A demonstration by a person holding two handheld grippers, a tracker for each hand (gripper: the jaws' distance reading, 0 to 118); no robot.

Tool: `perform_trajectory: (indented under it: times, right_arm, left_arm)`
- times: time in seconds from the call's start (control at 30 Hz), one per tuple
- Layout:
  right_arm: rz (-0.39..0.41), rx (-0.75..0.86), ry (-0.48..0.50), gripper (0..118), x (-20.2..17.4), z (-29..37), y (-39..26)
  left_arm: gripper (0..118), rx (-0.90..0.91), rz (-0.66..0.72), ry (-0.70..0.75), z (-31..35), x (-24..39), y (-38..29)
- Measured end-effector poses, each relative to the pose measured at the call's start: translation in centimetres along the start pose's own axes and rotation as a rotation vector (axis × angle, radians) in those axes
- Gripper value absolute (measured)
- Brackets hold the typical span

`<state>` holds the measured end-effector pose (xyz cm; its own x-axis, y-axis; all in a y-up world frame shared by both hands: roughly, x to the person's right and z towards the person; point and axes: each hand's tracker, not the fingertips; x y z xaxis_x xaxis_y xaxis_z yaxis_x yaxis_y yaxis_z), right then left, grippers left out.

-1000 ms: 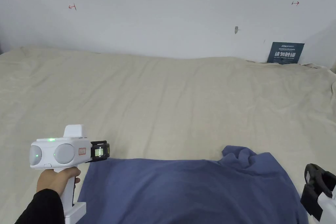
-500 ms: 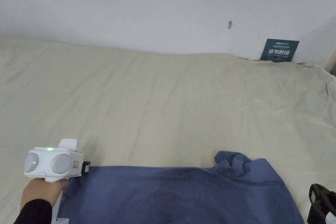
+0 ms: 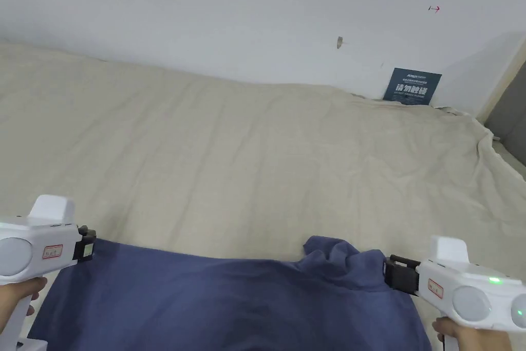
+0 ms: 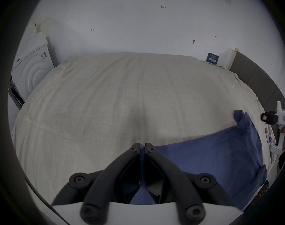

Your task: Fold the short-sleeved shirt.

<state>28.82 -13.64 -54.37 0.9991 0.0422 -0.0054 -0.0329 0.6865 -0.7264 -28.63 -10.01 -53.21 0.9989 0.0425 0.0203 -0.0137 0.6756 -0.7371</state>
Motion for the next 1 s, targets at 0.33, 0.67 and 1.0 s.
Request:
perform_trajectory:
  times: [0.33,0.67,1.0]
  right_arm:
    - [0.047,-0.174,-0.011,57,-0.1,-8.6,-0.2]
    - [0.032,-0.047,0.054,2,0.3,-2.8,-0.8]
    - [0.052,0.167,0.133,2,-0.4,15.6,-3.9]
  left_arm:
    - [1,-0.009,0.011,0.004,-0.3,-0.7,-0.4]
    - [1,0.0,0.045,0.024,1.2,-0.4,-1.9]
    - [1,0.047,0.096,0.038,8.4,-0.8,-5.1]
